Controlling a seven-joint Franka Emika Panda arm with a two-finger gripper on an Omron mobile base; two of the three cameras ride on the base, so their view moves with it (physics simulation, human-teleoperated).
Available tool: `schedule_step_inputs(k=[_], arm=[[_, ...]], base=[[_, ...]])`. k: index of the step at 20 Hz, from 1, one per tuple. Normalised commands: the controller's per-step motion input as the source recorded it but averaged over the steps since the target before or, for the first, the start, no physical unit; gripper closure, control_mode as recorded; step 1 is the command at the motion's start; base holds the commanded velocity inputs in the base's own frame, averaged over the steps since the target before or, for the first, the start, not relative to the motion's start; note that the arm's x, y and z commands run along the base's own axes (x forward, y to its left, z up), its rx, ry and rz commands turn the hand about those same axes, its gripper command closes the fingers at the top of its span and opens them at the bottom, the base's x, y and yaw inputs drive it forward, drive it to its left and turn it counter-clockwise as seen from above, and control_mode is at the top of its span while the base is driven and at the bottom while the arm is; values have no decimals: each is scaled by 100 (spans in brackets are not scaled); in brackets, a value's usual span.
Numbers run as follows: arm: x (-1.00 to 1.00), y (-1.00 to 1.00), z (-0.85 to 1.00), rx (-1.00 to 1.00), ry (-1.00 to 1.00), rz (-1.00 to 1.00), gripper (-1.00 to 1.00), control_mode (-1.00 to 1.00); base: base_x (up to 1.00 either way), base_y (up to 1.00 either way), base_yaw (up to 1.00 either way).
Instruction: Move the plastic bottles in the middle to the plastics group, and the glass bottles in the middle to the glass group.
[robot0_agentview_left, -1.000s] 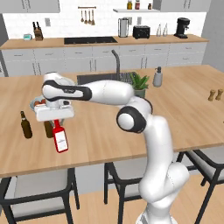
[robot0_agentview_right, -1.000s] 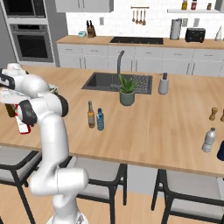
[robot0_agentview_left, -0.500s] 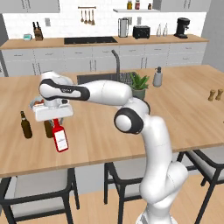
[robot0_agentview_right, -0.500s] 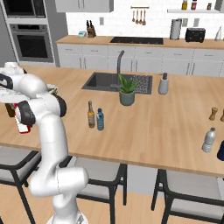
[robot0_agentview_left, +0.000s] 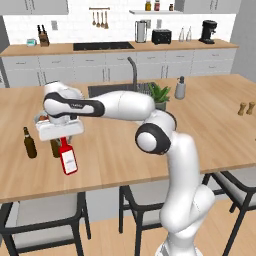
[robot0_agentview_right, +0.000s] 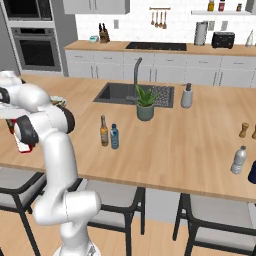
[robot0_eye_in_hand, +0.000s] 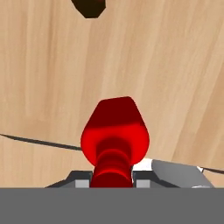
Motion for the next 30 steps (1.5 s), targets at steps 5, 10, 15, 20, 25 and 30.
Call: schedule_step_inputs(k=[5, 10, 15, 20, 25, 30], arm=[[-9, -26, 0, 12, -14, 0, 100, -100], [-13, -15, -2, 15, -6, 0, 100, -100], [-5, 0, -1, 3, 0, 0, 100, -100], [0, 0, 0, 0, 0, 0, -100, -100], [0, 0, 0, 0, 0, 0, -100, -100], [-3, -6, 20, 0, -1, 0, -100, -100]], base=[[0, 0, 0], [0, 0, 0], [0, 0, 0], [0, 0, 0], [0, 0, 0], [0, 0, 0]])
